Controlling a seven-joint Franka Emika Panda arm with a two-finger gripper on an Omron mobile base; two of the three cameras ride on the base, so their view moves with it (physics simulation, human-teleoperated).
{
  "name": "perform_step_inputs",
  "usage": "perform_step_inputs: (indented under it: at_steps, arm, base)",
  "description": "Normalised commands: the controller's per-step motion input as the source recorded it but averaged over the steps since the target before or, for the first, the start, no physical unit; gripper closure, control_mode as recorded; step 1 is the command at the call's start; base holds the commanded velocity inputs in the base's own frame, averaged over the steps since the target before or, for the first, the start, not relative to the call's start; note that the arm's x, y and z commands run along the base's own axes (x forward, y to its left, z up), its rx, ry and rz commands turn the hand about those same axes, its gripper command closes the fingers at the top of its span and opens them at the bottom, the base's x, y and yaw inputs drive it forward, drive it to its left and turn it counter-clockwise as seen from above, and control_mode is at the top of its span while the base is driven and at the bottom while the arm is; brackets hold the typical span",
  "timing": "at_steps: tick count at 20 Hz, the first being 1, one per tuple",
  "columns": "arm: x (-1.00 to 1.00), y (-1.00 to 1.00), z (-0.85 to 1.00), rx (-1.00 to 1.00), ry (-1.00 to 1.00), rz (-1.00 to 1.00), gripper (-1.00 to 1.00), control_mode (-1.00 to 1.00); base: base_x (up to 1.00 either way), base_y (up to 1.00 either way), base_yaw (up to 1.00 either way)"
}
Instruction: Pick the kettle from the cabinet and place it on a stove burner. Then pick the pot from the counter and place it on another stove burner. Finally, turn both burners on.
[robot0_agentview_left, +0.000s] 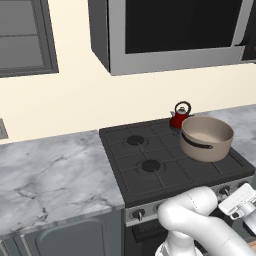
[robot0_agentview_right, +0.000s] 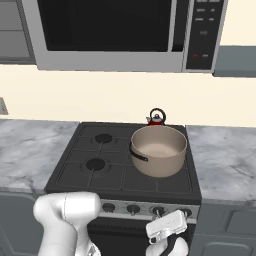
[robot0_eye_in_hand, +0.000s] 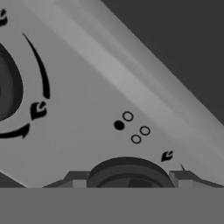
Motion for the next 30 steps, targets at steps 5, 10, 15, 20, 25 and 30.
perform_step_inputs:
  at_steps: [5, 10, 15, 20, 25, 30]
  arm:
    - [0.0, -0.19, 0.07, -0.17, -0.05, 0.02, 1.0, -1.0]
    - [0.0, -0.16, 0.1, -0.17, -0.05, 0.01, 1.0, -1.0]
    - [0.0, -0.16, 0.14, -0.17, -0.06, 0.01, 1.0, -1.0]
    - [0.0, -0.14, 0.16, -0.17, -0.06, 0.0, 1.0, -1.0]
    - [0.0, -0.1, 0.2, -0.17, -0.07, 0.0, 1.0, -1.0]
    - [0.0, -0.12, 0.15, -0.22, -0.15, 0.0, 1.0, -1.0]
  base:
    - [0.0, 0.0, 0.0]
    - [0.0, 0.0, 0.0]
    - [0.0, 0.0, 0.0]
    - [0.0, 0.0, 0.0]
    - [0.0, 0.0, 0.0]
    - [0.0, 0.0, 0.0]
